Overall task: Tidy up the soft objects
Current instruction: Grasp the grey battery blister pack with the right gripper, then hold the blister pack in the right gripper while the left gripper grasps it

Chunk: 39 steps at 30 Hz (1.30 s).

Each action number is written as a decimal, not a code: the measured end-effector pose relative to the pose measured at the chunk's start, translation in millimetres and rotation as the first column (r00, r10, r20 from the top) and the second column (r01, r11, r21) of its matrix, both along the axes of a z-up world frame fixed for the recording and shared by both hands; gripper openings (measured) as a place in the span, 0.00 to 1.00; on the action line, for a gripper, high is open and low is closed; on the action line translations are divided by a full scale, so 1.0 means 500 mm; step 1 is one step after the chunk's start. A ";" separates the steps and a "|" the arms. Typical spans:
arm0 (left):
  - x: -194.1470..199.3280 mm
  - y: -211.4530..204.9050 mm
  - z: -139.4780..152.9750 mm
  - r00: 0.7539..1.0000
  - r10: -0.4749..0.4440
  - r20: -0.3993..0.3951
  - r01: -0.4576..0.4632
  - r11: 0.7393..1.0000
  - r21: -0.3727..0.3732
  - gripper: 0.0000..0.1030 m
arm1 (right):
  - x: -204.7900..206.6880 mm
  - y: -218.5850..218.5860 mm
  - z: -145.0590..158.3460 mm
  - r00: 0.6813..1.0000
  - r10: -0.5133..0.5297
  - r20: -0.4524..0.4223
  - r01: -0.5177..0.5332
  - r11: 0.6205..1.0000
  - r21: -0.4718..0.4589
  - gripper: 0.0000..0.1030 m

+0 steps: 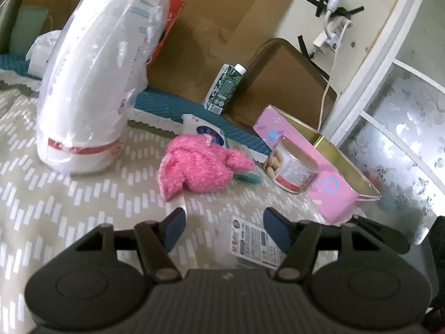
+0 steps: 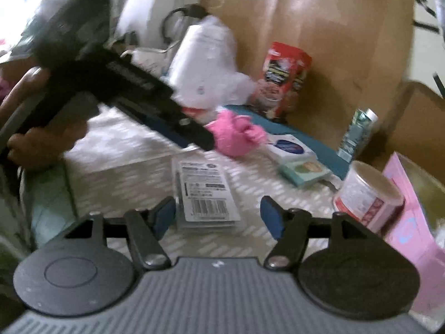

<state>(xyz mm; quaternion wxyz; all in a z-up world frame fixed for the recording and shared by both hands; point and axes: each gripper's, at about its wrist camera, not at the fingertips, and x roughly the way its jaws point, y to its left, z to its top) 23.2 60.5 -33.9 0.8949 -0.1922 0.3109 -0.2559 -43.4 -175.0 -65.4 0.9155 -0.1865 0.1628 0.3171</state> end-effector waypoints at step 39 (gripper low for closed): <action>0.003 0.009 0.000 1.000 -0.019 0.008 0.020 0.997 -0.077 0.68 | 0.015 -0.051 -0.011 0.979 -0.062 -0.197 0.092 0.985 0.145 0.68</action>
